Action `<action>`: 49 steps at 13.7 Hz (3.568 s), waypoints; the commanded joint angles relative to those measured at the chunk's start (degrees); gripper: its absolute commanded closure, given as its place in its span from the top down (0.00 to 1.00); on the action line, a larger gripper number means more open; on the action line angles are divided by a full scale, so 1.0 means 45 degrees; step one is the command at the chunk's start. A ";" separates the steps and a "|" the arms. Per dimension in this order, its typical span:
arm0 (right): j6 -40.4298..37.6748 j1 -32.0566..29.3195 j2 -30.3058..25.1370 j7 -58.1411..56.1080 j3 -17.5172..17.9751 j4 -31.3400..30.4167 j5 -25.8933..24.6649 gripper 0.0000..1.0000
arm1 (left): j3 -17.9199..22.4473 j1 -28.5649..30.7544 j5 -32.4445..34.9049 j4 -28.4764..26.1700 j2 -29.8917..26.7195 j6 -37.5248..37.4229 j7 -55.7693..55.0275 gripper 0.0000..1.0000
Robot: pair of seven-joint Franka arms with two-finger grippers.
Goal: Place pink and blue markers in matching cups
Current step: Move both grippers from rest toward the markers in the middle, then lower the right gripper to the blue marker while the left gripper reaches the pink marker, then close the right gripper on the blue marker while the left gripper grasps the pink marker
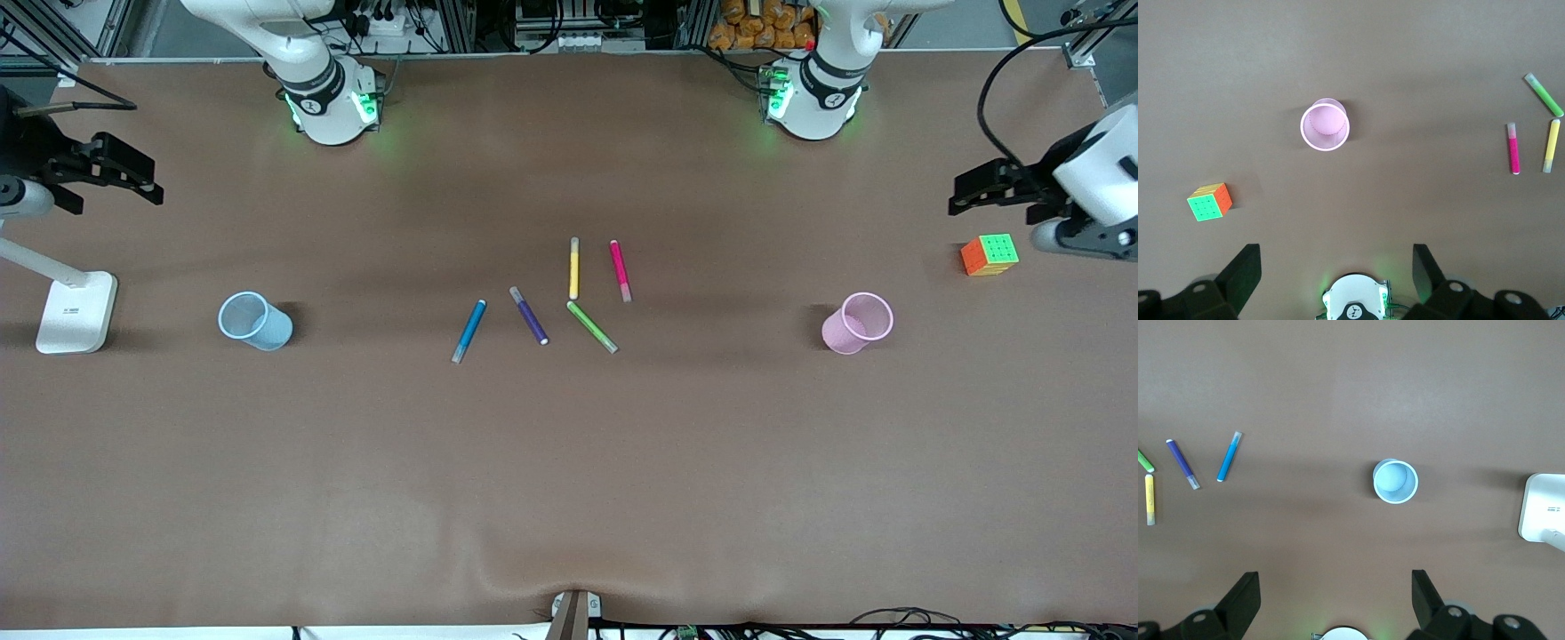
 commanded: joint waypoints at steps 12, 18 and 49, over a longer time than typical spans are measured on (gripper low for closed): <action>0.1092 0.2403 0.0784 0.3542 -0.0021 -0.0640 -0.0106 1.00 | -0.2424 -0.0210 -0.0253 -0.3268 0.0663 0.3747 -0.3029 1.00; 0.2866 0.4102 0.2852 0.6156 -0.0041 -0.0620 -0.0106 1.00 | -0.3908 -0.0229 -0.0293 -0.5477 0.0702 0.6208 -0.5470 1.00; 1.3241 0.6292 0.8501 1.1162 -0.0041 -0.4214 -0.0028 0.00 | -0.4341 -0.4115 0.2461 -0.5324 0.7166 1.3966 -1.2915 0.57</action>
